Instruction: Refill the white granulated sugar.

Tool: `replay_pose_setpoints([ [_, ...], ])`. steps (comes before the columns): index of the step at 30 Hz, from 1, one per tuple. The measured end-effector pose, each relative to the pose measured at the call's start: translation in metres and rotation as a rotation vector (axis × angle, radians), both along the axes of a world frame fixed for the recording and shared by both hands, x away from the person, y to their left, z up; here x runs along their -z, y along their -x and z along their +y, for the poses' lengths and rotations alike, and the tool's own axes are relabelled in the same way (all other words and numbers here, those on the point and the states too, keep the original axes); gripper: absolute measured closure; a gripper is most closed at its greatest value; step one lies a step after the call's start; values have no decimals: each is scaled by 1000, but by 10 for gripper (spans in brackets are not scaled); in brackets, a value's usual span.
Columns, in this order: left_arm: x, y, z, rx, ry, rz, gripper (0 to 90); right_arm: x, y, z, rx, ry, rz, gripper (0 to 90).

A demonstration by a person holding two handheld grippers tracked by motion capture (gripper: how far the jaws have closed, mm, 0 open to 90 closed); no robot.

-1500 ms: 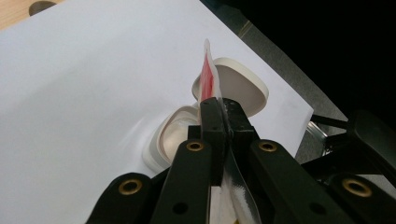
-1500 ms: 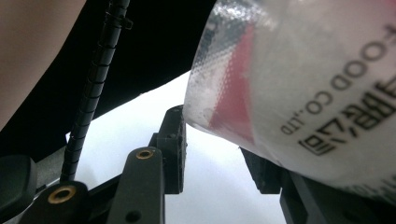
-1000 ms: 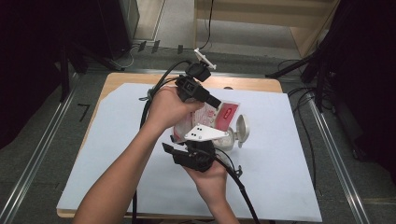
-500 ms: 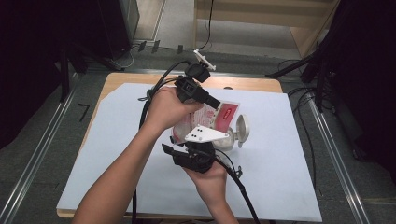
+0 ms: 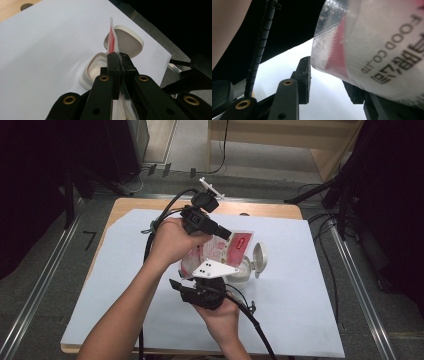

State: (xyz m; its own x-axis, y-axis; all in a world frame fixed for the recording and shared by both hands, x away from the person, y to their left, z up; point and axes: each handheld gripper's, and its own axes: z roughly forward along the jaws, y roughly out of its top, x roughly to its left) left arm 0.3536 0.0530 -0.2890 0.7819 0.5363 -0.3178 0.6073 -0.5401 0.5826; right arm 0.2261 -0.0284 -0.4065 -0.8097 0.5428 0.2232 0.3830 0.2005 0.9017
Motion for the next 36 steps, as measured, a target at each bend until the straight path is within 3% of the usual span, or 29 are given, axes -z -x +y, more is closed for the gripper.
replay_pose_setpoints([
  [4,2,2,6,-2,4,0,896,4,3,4,12,-26,-5,601],
  [11,1,5,8,-4,3,-16,896,5,5,8,17,-24,-13,605],
  [16,-3,0,-2,0,-12,-18,896,2,-1,5,32,-51,16,614],
  [21,-8,-3,-14,15,-43,-32,896,-3,-6,2,60,-42,4,620],
  [27,-8,-4,-19,25,-59,-37,895,-5,-8,-1,72,-61,25,615],
  [29,-8,-3,-16,23,-56,-52,894,-5,-8,-1,67,-52,21,609],
  [35,0,4,0,19,17,-39,892,1,-2,4,47,-14,-4,603],
  [36,0,5,2,16,11,-44,892,2,-1,5,38,-13,-4,602],
])
